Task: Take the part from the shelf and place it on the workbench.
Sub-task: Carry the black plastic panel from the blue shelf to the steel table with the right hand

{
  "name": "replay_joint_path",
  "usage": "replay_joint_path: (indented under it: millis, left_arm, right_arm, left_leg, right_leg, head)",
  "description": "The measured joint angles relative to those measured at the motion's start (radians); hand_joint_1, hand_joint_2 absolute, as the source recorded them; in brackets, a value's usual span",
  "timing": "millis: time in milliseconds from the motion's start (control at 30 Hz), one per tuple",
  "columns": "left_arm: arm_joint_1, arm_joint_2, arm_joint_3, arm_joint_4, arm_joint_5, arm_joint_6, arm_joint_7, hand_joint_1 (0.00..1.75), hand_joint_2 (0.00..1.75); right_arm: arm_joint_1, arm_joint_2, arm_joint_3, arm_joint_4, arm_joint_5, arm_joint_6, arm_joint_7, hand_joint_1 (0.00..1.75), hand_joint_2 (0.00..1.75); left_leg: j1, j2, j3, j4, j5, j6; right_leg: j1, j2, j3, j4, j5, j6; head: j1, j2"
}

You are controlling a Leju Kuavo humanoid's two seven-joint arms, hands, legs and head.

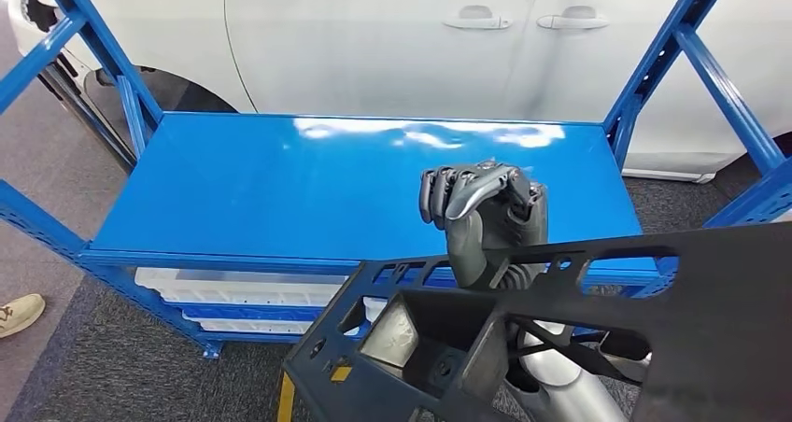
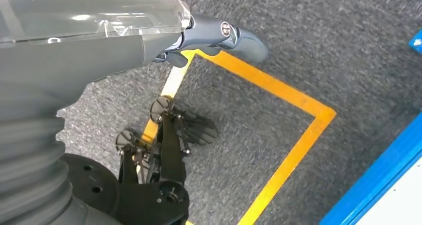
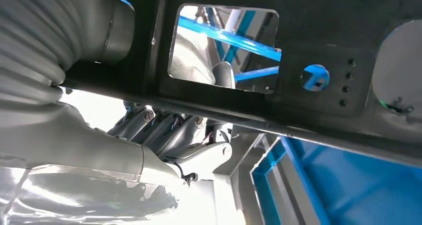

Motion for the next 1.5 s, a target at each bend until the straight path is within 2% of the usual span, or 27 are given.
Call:
replay_joint_path:
  millis: [67, 100, 200, 233, 267, 300, 367, 433, 467, 533, 567, 633, 700, 733, 800, 867, 933, 1000, 1067, 1133, 1200, 1233, 1267, 1300, 1367, 1433, 1500]
  left_arm:
    - [0.001, 0.0, 0.003, 0.0, 0.002, 0.004, 0.003, 0.0, 1.75]
    - [0.001, -0.001, 0.004, 0.0, 0.003, 0.006, 0.004, 0.0, 1.75]
    - [0.001, -0.003, 0.006, 0.0, 0.007, 0.016, 0.006, 0.0, 1.75]
    - [0.001, -0.003, 0.008, 0.0, 0.008, 0.018, 0.006, 0.0, 1.75]
    - [0.001, -0.003, 0.01, 0.0, 0.009, 0.02, 0.007, 0.0, 1.75]
    - [0.001, -0.004, 0.011, 0.0, 0.01, 0.021, 0.008, 0.0, 1.75]
    - [-0.001, -0.004, 0.013, 0.0, 0.012, 0.022, 0.01, 0.0, 1.75]
    - [-0.003, -0.004, 0.015, 0.0, 0.013, 0.021, 0.013, 0.0, 1.75]
    - [-0.004, -0.004, 0.016, 0.0, 0.013, 0.02, 0.015, 0.0, 1.75]
    - [-0.004, -0.004, 0.018, 0.0, 0.011, 0.019, 0.018, 0.0, 1.75]
    - [-0.004, -0.004, 0.018, 0.0, 0.01, 0.019, 0.02, 0.0, 1.75]
    - [-0.005, -0.005, 0.019, 0.0, 0.008, 0.019, 0.022, 0.0, 1.75]
    - [-0.005, -0.004, 0.019, 0.0, 0.007, 0.019, 0.023, 0.0, 1.75]
    - [-0.005, -0.004, 0.019, 0.0, 0.006, 0.019, 0.023, 0.0, 1.75]
    - [-0.004, -0.005, 0.019, 0.0, 0.006, 0.019, 0.023, 0.0, 1.75]
    - [-0.004, -0.005, 0.019, 0.0, 0.005, 0.019, 0.024, 0.0, 1.75]
    - [-0.005, -0.006, 0.019, 0.0, 0.003, 0.019, 0.024, 0.0, 1.75]
    - [-0.005, -0.006, 0.02, 0.0, 0.001, 0.019, 0.024, 0.0, 1.75]
    - [-0.003, -0.006, 0.02, 0.0, 0.0, 0.02, 0.025, 0.0, 1.75]
    - [-0.002, -0.006, 0.02, 0.0, -0.001, 0.021, 0.028, 0.0, 1.75]
    - [-0.002, -0.006, 0.02, 0.0, -0.003, 0.024, 0.033, 0.0, 1.75]
    - [-0.002, -0.006, 0.021, 0.0, -0.003, 0.023, 0.039, 0.0, 1.75]
    - [-0.002, -0.006, 0.021, 0.0, -0.001, 0.02, 0.048, 0.0, 1.75]
    - [-0.002, -0.006, 0.023, 0.0, 0.002, 0.014, 0.059, 0.0, 1.75]
    - [-0.003, -0.006, 0.029, 0.0, 0.012, -0.005, 0.084, 0.0, 1.75]
    - [-0.004, -0.005, 0.034, 0.0, 0.023, -0.025, 0.1, 0.0, 1.75]
    - [-0.002, -0.005, 0.04, -0.001, 0.032, -0.045, 0.109, 0.0, 1.75]
  right_arm:
    - [-0.002, 0.0, 0.006, 0.0, 0.0, -0.004, -0.002, 1.75, 1.75]
    - [-0.002, 0.001, 0.009, 0.0, 0.0, -0.006, -0.003, 1.75, 1.75]
    - [-0.003, 0.002, 0.014, 0.003, -0.012, 0.003, -0.004, 1.75, 1.75]
    - [-0.003, 0.002, 0.015, 0.004, -0.023, 0.011, -0.003, 1.75, 1.75]
    - [-0.003, 0.002, 0.015, 0.006, -0.037, 0.022, -0.002, 1.75, 1.75]
    - [-0.004, 0.002, 0.015, 0.006, -0.052, 0.035, 0.0, 1.75, 1.75]
    - [-0.006, 0.001, 0.015, 0.007, -0.078, 0.06, 0.006, 1.75, 1.75]
    - [-0.014, 0.001, 0.015, 0.007, -0.089, 0.08, 0.007, 1.75, 1.75]
    - [-0.021, 0.0, 0.015, 0.007, -0.09, 0.089, 0.007, 1.75, 1.75]
    - [-0.037, -0.002, 0.015, 0.01, -0.093, 0.105, 0.006, 1.75, 1.75]
    - [-0.046, -0.005, 0.015, 0.012, -0.097, 0.111, 0.007, 1.75, 1.75]
    - [-0.063, -0.011, 0.015, 0.019, -0.108, 0.115, 0.012, 1.75, 1.75]
    - [-0.077, -0.016, 0.015, 0.027, -0.118, 0.115, 0.016, 1.75, 1.75]
    - [-0.082, -0.019, 0.015, 0.031, -0.121, 0.115, 0.017, 1.75, 1.75]
    - [-0.088, -0.022, 0.015, 0.038, -0.123, 0.115, 0.017, 1.75, 1.75]
    - [-0.097, -0.024, 0.015, 0.044, -0.124, 0.114, 0.018, 1.75, 1.75]
    - [-0.107, -0.024, 0.015, 0.047, -0.126, 0.108, 0.019, 1.75, 1.75]
    - [-0.118, -0.026, 0.017, 0.048, -0.135, 0.094, 0.02, 1.75, 1.75]
    - [-0.129, -0.029, 0.019, 0.051, -0.15, 0.079, 0.021, 1.75, 1.75]
    - [-0.14, -0.032, 0.023, 0.055, -0.16, 0.07, 0.021, 1.75, 1.75]
    - [-0.147, -0.035, 0.028, 0.057, -0.164, 0.059, 0.021, 1.75, 1.75]
    - [-0.149, -0.037, 0.031, 0.059, -0.166, 0.052, 0.02, 1.75, 1.75]
    - [-0.151, -0.041, 0.034, 0.061, -0.17, 0.044, 0.018, 1.75, 1.75]
    - [-0.153, -0.045, 0.036, 0.064, -0.175, 0.038, 0.015, 1.75, 1.75]
    - [-0.154, -0.054, 0.038, 0.071, -0.184, 0.033, 0.002, 1.75, 1.75]
    - [-0.147, -0.061, 0.039, 0.075, -0.188, 0.042, -0.02, 1.75, 1.75]
    - [-0.133, -0.066, 0.042, 0.081, -0.18, 0.06, -0.039, 1.75, 1.75]
  left_leg:
    - [0.001, -0.001, -0.01, 0.01, -0.013, -0.01]
    - [0.002, -0.001, -0.021, 0.037, -0.044, -0.014]
    - [0.004, 0.0, -0.074, 0.217, -0.181, -0.022]
    - [0.004, 0.0, -0.081, 0.269, -0.199, -0.024]
    - [0.004, 0.0, -0.074, 0.292, -0.197, -0.025]
    - [0.004, 0.0, -0.048, 0.277, -0.177, -0.024]
    - [0.004, 0.0, 0.054, 0.153, -0.138, -0.017]
    - [-0.001, -0.002, 0.14, 0.024, -0.136, -0.005]
    - [-0.005, -0.002, 0.156, -0.008, -0.141, 0.001]
    - [-0.008, -0.001, 0.147, -0.019, -0.129, 0.016]
    - [-0.007, 0.001, 0.138, -0.021, -0.119, 0.024]
    - [-0.004, 0.007, 0.116, -0.025, -0.094, 0.04]
    - [-0.005, 0.009, 0.085, -0.024, -0.069, 0.046]
    - [-0.006, 0.009, 0.069, -0.022, -0.058, 0.045]
    - [-0.005, 0.009, 0.037, -0.018, -0.036, 0.043]
    - [-0.005, 0.009, 0.009, -0.011, -0.018, 0.037]
    - [-0.007, 0.008, -0.007, -0.004, -0.003, 0.028]
    - [-0.007, 0.007, -0.01, -0.006, 0.013, 0.016]
    - [-0.006, 0.005, -0.015, -0.007, 0.018, 0.005]
    - [-0.003, 0.003, -0.036, 0.04, -0.044, -0.004]
    - [0.001, 0.003, -0.067, 0.16, -0.15, -0.012]
    - [0.002, 0.003, -0.077, 0.225, -0.18, -0.016]
    - [0.003, 0.003, -0.078, 0.271, -0.186, -0.019]
    - [0.004, 0.003, -0.065, 0.287, -0.169, -0.022]
    - [0.007, 0.003, 0.015, 0.215, -0.119, -0.022]
    - [0.006, 0.002, 0.126, 0.069, -0.132, -0.016]
    - [0.0, 0.001, 0.177, -0.015, -0.162, -0.002]
  right_leg:
    - [-0.003, -0.003, -0.012, -0.006, 0.015, -0.017]
    - [-0.005, -0.006, -0.02, -0.009, 0.026, -0.026]
    - [-0.001, -0.009, -0.055, -0.01, 0.056, -0.039]
    - [0.001, -0.01, -0.068, -0.009, 0.065, -0.039]
    - [0.003, -0.01, -0.081, -0.008, 0.074, -0.039]
    - [0.005, -0.01, -0.093, -0.007, 0.083, -0.037]
    - [0.007, -0.01, -0.114, -0.003, 0.099, -0.032]
    - [0.009, -0.01, -0.126, 0.002, 0.113, -0.022]
    - [0.009, -0.011, -0.129, 0.002, 0.12, -0.016]
    - [0.006, -0.01, -0.135, 0.001, 0.134, -0.003]
    - [0.004, -0.009, -0.143, 0.008, 0.124, 0.003]
    - [0.0, -0.007, -0.173, 0.073, 0.05, 0.014]
    - [-0.004, -0.006, -0.212, 0.206, -0.046, 0.024]
    - [-0.006, -0.006, -0.222, 0.264, -0.069, 0.028]
    - [-0.008, -0.006, -0.195, 0.29, -0.049, 0.032]
    - [-0.009, -0.006, -0.098, 0.177, -0.003, 0.028]
    - [-0.005, -0.006, -0.001, 0.037, -0.005, 0.016]
    - [0.002, -0.005, 0.026, -0.015, -0.015, 0.001]
    - [-0.001, -0.007, 0.015, -0.02, 0.007, -0.015]
    - [-0.006, -0.011, -0.006, -0.028, 0.034, -0.032]
    - [-0.003, -0.012, -0.036, -0.028, 0.06, -0.038]
    - [-0.002, -0.012, -0.053, -0.026, 0.072, -0.038]
    - [-0.001, -0.013, -0.07, -0.024, 0.084, -0.036]
    - [-0.001, -0.013, -0.088, -0.02, 0.096, -0.034]
    - [-0.001, -0.013, -0.121, -0.012, 0.115, -0.027]
    - [0.001, -0.012, -0.143, -0.002, 0.128, -0.017]
    - [0.001, -0.013, -0.15, 0.002, 0.141, -0.003]
  head:
    - [0.0, 0.0]
    - [0.0, 0.0]
    - [0.0, 0.0]
    - [0.0, 0.0]
    - [0.0, 0.0]
    - [0.0, 0.0]
    - [0.0, 0.0]
    - [0.0, 0.0]
    - [0.0, 0.0]
    - [0.0, 0.0]
    - [0.0, 0.0]
    - [0.0, 0.0]
    - [0.0, 0.0]
    - [0.0, 0.0]
    - [0.0, 0.0]
    - [0.0, 0.0]
    - [0.0, 0.0]
    - [0.0, 0.0]
    - [0.0, 0.0]
    - [0.0, 0.0]
    - [0.0, 0.0]
    - [0.0, 0.0]
    - [0.0, 0.0]
    - [0.0, 0.0]
    - [0.0, 0.0]
    - [0.0, 0.0]
    - [0.0, 0.0]
